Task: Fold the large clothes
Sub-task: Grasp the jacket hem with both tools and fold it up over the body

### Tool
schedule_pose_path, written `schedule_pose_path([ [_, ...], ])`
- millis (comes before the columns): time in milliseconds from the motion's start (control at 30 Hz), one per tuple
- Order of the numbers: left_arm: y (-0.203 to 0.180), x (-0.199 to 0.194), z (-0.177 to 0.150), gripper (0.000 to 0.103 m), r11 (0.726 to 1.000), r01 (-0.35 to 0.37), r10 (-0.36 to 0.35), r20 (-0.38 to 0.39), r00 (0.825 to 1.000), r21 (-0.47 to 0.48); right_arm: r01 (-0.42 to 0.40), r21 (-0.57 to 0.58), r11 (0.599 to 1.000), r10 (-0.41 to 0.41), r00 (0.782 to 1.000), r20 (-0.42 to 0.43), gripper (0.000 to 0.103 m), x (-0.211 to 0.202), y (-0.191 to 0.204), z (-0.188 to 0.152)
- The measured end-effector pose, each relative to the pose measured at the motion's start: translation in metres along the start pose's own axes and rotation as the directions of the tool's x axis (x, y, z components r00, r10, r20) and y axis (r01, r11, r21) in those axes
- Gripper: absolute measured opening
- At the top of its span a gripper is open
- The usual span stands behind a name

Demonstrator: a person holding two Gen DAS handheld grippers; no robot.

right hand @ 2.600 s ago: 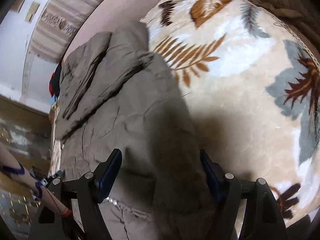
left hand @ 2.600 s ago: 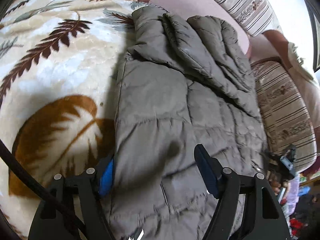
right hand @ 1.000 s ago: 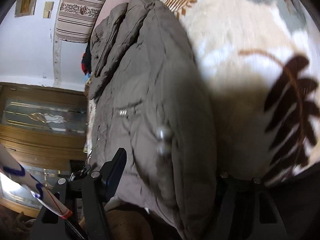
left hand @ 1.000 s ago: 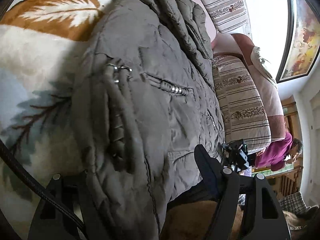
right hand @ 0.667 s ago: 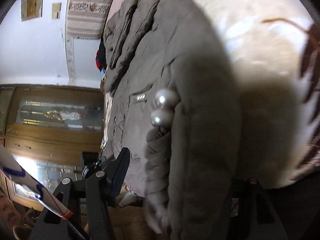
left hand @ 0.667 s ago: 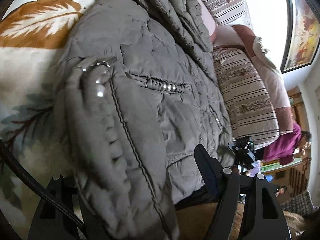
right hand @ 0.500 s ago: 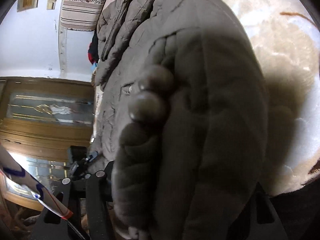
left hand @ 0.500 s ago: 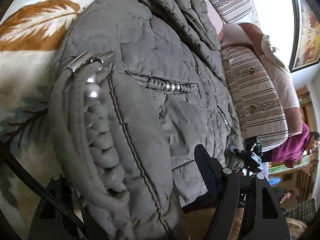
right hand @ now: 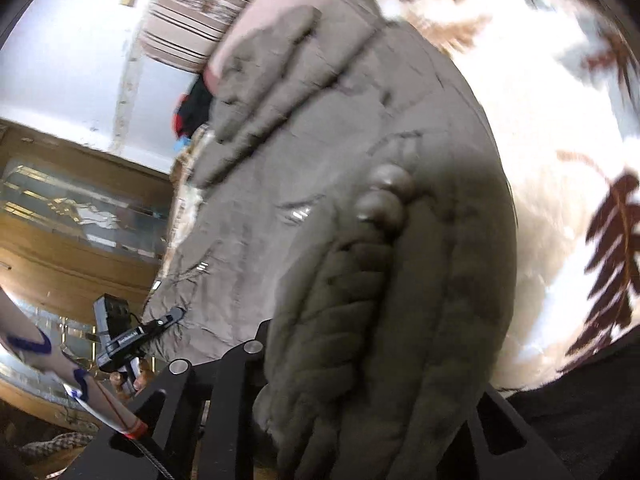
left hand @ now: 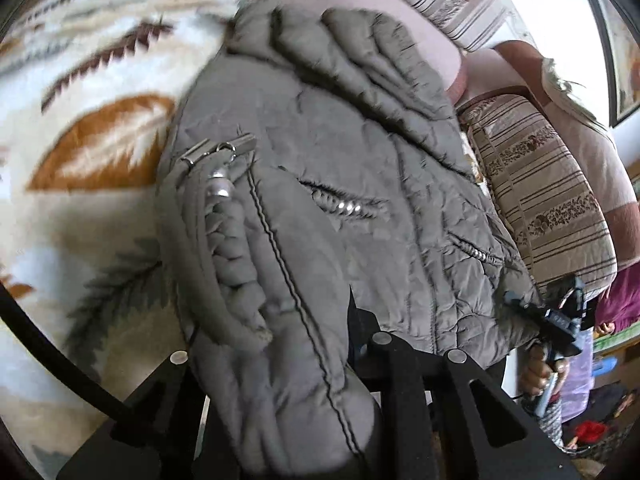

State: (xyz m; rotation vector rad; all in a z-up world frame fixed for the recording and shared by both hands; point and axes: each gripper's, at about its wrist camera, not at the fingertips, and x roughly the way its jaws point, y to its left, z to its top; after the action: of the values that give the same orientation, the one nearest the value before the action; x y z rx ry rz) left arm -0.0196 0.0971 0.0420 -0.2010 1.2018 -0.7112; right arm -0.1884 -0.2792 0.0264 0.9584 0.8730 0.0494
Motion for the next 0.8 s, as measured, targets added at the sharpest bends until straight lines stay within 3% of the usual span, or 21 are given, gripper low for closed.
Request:
schedule_pose_path([
  [267, -0.013, -0.045, -0.005, 0.017, 0.999, -0.020, 0.015, 0.090, 0.996, 0.047, -0.046, -0.105, 0.993, 0.052, 0.997, 0.050, 0.021, -0.038, 0.034, -0.004],
  [567, -0.010, -0.057, -0.018, 0.017, 0.999, -0.011, 0.007, 0.083, 0.997, 0.048, -0.051, -0.123, 0.991, 0.052, 0.999, 0.009, 0.021, -0.053, 0.042, -0.017],
  [800, -0.021, -0.062, 0.017, 0.017, 0.998, -0.010, 0.001, 0.129, 0.992, 0.067, -0.047, -0.145, 0.988, 0.049, 0.999, 0.011, 0.021, -0.052, 0.055, 0.008],
])
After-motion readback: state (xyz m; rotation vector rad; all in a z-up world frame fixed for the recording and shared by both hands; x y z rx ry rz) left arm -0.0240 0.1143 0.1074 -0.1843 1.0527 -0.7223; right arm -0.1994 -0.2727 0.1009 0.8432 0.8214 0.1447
